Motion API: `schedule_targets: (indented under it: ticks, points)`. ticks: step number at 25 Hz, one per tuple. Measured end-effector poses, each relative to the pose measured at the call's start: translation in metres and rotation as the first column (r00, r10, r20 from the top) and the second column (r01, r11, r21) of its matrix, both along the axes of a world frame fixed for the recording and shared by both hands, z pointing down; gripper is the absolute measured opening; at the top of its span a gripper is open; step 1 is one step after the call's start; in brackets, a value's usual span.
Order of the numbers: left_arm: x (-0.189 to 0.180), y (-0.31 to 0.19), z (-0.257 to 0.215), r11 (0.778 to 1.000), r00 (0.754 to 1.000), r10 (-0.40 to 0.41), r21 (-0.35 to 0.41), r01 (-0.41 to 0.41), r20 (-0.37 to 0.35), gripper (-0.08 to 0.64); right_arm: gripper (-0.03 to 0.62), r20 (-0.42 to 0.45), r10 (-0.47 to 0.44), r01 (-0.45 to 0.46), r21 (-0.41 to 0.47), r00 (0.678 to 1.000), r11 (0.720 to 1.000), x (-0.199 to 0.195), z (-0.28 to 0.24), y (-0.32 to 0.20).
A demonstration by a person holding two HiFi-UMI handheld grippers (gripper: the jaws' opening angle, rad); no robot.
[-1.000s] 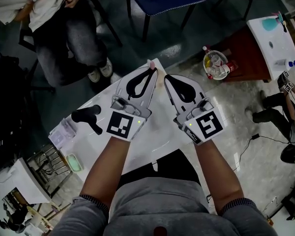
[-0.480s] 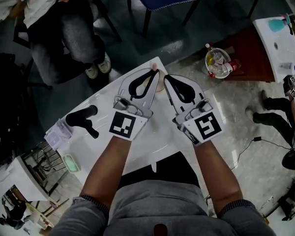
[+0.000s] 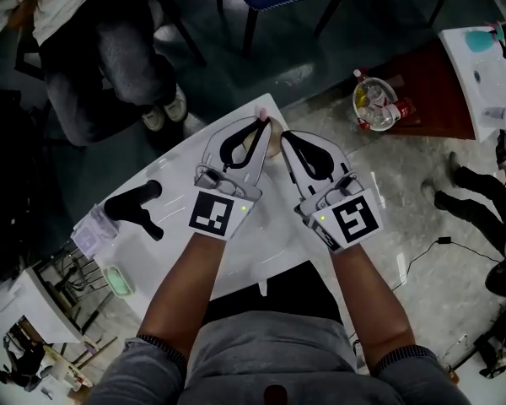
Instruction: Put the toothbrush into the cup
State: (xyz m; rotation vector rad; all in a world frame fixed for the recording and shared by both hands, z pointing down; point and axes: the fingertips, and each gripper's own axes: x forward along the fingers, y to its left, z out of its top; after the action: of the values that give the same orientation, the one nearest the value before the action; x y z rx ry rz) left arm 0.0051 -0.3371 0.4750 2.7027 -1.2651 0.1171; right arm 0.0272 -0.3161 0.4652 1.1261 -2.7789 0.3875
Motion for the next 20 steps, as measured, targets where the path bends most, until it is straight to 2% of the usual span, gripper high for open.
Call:
schedule_targets:
  ticks: [7, 12, 16, 20]
  points:
    - [0.001, -0.004, 0.009, 1.0, 1.0, -0.006, -0.026, 0.007, 0.021, 0.005, 0.008, 0.002, -0.002, 0.002, -0.01, 1.0, 1.0, 0.003, 0.005, -0.001]
    - [0.001, -0.006, 0.017, 0.998, 1.0, -0.01, -0.065, 0.012, 0.024, 0.064, 0.008, 0.005, -0.002, 0.002, -0.012, 1.0, 1.0, 0.003, 0.005, -0.001]
    - [0.0, -0.007, 0.022, 0.999, 1.0, 0.004, -0.042, -0.003, 0.029, 0.108, 0.008, 0.007, -0.003, 0.003, -0.012, 1.0, 1.0, 0.002, 0.005, 0.001]
    - [-0.001, -0.007, 0.027, 0.999, 0.999, 0.0, -0.053, 0.003, 0.05, 0.143, 0.008, 0.009, -0.005, 0.005, -0.012, 1.0, 1.0, 0.002, 0.005, 0.001]
